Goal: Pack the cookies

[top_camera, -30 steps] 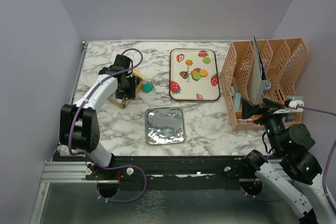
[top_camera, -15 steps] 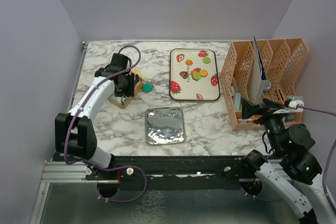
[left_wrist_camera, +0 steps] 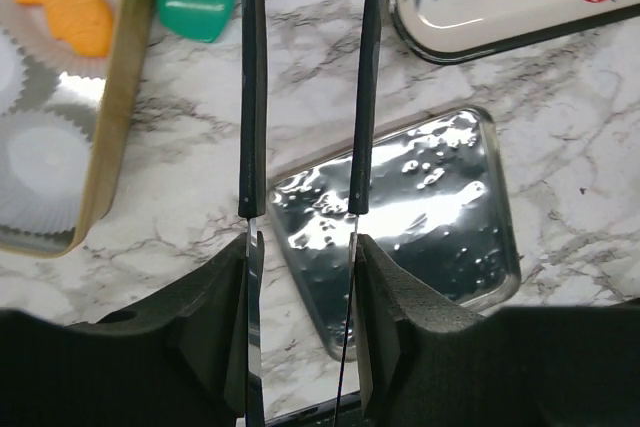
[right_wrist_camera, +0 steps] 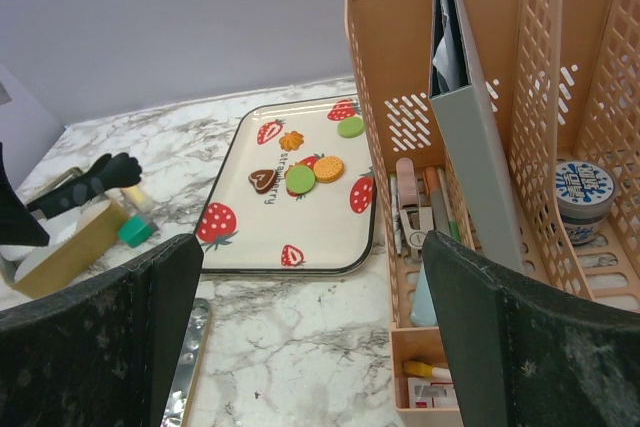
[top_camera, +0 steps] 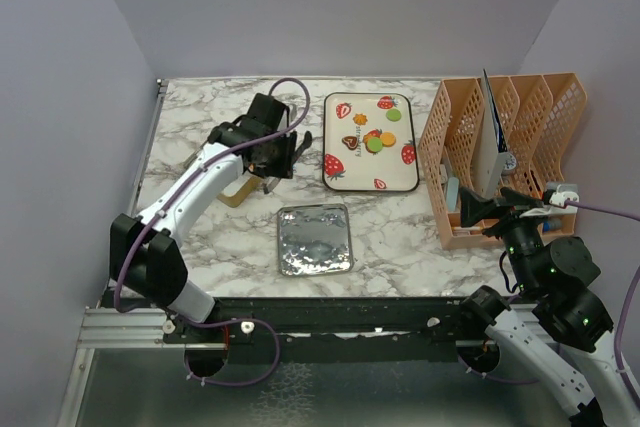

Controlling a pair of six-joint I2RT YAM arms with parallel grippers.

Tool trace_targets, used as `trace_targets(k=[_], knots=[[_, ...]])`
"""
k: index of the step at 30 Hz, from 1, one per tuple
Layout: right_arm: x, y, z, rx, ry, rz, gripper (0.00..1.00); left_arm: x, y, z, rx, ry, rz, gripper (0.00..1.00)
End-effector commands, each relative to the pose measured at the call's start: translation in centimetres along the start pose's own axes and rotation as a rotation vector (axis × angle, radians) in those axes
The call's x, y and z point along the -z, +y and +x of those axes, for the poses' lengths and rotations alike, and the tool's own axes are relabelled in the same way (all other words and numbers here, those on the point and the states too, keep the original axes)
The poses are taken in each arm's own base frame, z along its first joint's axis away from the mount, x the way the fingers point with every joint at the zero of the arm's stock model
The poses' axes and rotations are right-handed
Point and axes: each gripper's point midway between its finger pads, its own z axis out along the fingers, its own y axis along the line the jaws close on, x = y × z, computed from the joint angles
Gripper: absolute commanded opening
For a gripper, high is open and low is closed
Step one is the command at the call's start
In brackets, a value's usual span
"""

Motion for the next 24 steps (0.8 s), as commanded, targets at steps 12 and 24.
trace_targets(k=[12,24], knots=[[0.1,-0.1,0.1,0.008,-0.001,0.000,1.00,-5.4,-10.2,-2.8,-0.172,-0.001,0.037,0.44],[0.1,-0.3,0.2,0.007,-0.001,0.011,1.00,-10.2,-14.4,-6.0,-0.242,-0.051,-0.026,0.46]])
